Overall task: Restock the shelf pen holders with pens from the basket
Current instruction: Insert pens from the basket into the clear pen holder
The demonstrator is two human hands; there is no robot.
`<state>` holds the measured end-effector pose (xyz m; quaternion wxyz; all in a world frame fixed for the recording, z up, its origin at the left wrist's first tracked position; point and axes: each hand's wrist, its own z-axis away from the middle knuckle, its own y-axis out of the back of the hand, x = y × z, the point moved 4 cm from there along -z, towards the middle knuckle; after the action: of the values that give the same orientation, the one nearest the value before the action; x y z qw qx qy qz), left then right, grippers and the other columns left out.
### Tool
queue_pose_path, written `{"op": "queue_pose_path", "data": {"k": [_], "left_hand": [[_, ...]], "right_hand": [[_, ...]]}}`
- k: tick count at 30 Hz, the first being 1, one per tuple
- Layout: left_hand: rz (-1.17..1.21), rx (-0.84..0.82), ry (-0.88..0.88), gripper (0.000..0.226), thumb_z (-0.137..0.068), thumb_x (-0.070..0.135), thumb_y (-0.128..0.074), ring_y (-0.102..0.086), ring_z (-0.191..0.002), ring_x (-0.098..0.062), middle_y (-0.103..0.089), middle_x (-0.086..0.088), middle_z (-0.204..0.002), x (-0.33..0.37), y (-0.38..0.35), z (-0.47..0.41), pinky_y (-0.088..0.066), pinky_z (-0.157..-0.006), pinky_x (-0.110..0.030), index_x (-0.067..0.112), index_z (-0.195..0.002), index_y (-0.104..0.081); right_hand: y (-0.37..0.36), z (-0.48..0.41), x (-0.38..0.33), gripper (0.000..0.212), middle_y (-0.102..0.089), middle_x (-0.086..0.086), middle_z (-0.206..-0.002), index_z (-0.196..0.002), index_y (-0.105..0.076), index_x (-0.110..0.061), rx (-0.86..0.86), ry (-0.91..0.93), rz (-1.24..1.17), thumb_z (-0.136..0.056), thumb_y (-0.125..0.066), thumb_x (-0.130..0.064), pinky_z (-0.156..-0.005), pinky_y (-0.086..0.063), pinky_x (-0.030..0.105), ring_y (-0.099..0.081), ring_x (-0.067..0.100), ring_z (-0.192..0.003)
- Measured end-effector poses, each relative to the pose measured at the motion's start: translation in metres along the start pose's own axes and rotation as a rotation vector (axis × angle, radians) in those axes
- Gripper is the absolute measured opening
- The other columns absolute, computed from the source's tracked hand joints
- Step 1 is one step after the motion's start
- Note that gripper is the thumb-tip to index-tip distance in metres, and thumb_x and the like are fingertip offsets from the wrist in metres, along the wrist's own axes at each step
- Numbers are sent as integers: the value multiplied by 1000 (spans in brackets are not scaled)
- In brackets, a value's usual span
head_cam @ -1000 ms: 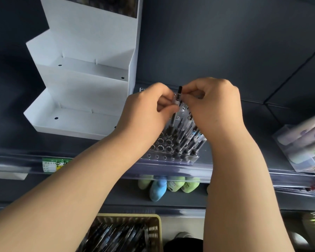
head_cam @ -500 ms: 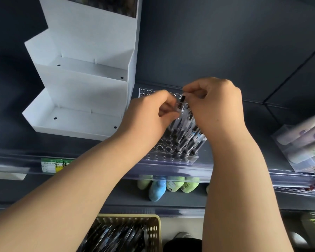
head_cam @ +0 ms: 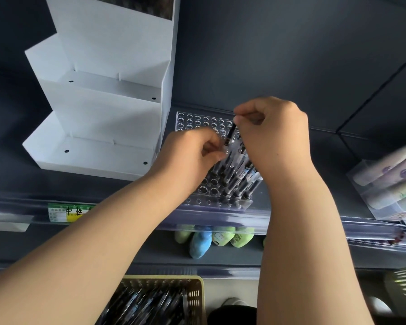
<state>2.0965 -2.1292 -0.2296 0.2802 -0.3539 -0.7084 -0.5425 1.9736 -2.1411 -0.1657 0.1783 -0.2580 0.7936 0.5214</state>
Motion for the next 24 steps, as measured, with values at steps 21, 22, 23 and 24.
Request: {"op": "queue_pose_path", "data": {"k": [21, 22, 23, 24], "left_hand": [[-729, -246, -33, 33, -93, 34, -51, -53, -112, -17, -59, 7, -123, -8, 89, 151, -50, -84, -37, 27, -125, -55], [-737, -297, 25, 35, -94, 36, -49, -50, -116, -14, -55, 10, -128, -17, 92, 164, -49, -89, -36, 30, -129, -52], [-728, -351, 87, 37, -95, 38, -47, -48, -119, -11, -51, 13, -132, -25, 95, 175, -47, -93, -33, 33, -132, -48], [-716, -401, 142, 38, -95, 39, -46, -47, -119, -9, -49, 16, -132, -33, 98, 188, -46, -94, -32, 35, -133, -46]], "right_hand": [[-27, 148, -32, 15, -69, 3, -73, -86, -72, -13, -67, 410, 129, -75, -62, -14, -64, -51, 41, -58, 31, -72], [-35, 162, -30, 16, -70, 3, -75, -87, -72, -14, -120, 403, 137, -74, -64, -15, -65, -51, 40, -59, 31, -74], [-44, 177, -27, 18, -71, 3, -79, -91, -72, -15, -196, 380, 157, -75, -65, -16, -68, -50, 39, -60, 31, -80], [-53, 193, -26, 21, -71, 3, -87, -97, -71, -16, -297, 346, 183, -78, -63, -17, -73, -48, 38, -60, 30, -88]]}}
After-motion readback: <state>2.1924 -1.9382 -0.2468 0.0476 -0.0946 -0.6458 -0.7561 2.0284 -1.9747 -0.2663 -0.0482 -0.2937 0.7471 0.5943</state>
